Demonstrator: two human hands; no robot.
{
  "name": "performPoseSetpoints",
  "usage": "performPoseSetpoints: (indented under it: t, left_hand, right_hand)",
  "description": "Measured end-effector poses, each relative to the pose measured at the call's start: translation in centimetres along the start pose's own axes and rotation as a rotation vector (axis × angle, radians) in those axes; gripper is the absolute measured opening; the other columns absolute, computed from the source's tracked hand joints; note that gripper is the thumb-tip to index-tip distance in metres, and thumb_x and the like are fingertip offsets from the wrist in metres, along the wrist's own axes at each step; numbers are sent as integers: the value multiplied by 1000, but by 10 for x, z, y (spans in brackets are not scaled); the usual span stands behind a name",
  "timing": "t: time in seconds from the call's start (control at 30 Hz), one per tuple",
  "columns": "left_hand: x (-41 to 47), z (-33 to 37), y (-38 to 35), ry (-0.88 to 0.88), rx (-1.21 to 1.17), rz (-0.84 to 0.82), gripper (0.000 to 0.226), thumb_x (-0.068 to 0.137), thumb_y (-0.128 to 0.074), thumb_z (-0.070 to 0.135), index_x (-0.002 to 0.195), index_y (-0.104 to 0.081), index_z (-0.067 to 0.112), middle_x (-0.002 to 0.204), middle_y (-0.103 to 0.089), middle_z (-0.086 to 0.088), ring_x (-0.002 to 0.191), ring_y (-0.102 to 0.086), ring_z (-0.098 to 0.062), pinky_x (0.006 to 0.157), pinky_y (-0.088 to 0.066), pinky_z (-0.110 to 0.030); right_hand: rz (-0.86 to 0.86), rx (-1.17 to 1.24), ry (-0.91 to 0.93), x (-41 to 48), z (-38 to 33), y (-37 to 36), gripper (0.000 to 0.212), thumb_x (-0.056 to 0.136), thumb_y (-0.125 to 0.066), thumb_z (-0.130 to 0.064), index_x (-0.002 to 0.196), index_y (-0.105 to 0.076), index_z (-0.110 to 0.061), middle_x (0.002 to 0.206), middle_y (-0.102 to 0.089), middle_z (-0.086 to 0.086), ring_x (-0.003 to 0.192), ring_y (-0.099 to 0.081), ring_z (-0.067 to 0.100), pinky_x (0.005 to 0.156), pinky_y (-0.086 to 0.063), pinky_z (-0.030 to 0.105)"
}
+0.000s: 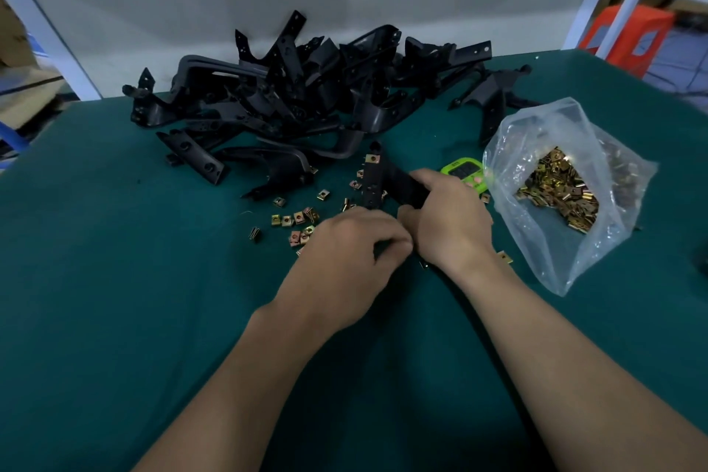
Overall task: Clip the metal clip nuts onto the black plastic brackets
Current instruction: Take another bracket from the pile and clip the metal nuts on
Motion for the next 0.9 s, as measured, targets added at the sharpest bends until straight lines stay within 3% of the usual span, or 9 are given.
performPoseSetpoints:
  t: [0.1, 0.27, 0.37, 0.43, 0.53, 0.67, 0.77, 0.9]
  left_hand:
    - [-4, -4, 1, 83, -117, 272, 11, 96, -65, 28, 96, -76, 25, 84, -71, 18, 74, -65, 1, 69, -51, -15]
    - [-6, -39, 24, 375, -260, 547, 15, 97, -64, 30, 98, -73, 41, 80, -74, 21, 73, -72, -4, 71, -62, -29]
    - [-6, -55, 33, 520, -312, 556, 21, 90, -70, 27, 92, -75, 47, 76, -75, 18, 69, -71, -6, 62, -55, -15]
    - [-5, -57, 35, 511, -348, 546, 21, 87, -76, 21, 88, -78, 42, 76, -76, 17, 71, -71, -2, 61, -51, -9]
    - [-2, -54, 30, 500, -540, 528, 15, 89, -79, 15, 95, -77, 29, 76, -78, 6, 71, -75, -11, 63, -58, -18]
    - [-1, -49, 24, 520, -623, 487, 7, 87, -82, 20, 84, -76, 17, 70, -76, -3, 64, -75, -17, 57, -58, -22]
    - [-1, -51, 25, 535, -555, 467, 28, 87, -81, 31, 63, -73, 19, 60, -72, -4, 49, -67, -15, 48, -52, -20]
    - [3, -53, 22, 508, -600, 383, 28, 92, -76, 20, 65, -76, 17, 59, -70, -5, 50, -64, -15, 48, -52, -22]
  right_hand:
    - [17, -5, -15, 2, 2, 1, 22, 80, -67, -26, 102, -66, -32, 74, -61, -11, 76, -57, 26, 60, -34, 31]
    - [19, 23, -29, 2, 4, 2, 22, 83, -68, -26, 102, -66, -35, 72, -60, -17, 68, -56, 16, 51, -31, 23]
    - [3, -3, -2, -1, 0, 2, 26, 83, -69, -26, 105, -66, -38, 73, -61, -17, 66, -55, 12, 51, -30, 22]
    - [-25, -16, 30, -3, -4, 2, 33, 83, -70, -25, 111, -67, -40, 79, -66, -14, 76, -61, 20, 57, -42, 27]
    - [-63, -35, 59, -7, -10, 1, 40, 83, -69, -23, 118, -66, -41, 89, -71, -9, 86, -66, 25, 75, -56, 38]
    - [-54, -50, 80, -8, -11, 1, 42, 80, -69, -21, 116, -67, -42, 89, -71, -10, 85, -65, 24, 71, -53, 34]
    - [-61, -23, 77, -8, -11, 1, 43, 79, -70, -22, 116, -67, -44, 89, -71, -12, 84, -66, 22, 71, -54, 33]
    - [-45, 13, 111, -8, -14, 2, 45, 77, -71, -21, 114, -66, -45, 86, -71, -13, 82, -65, 20, 72, -55, 34]
Point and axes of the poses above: each hand's wrist, its own x-axis towards the middle knuckle, its own y-axis out of the back of the hand, z = x × y, the point moved 4 cm from there along x, towards the middle knuckle
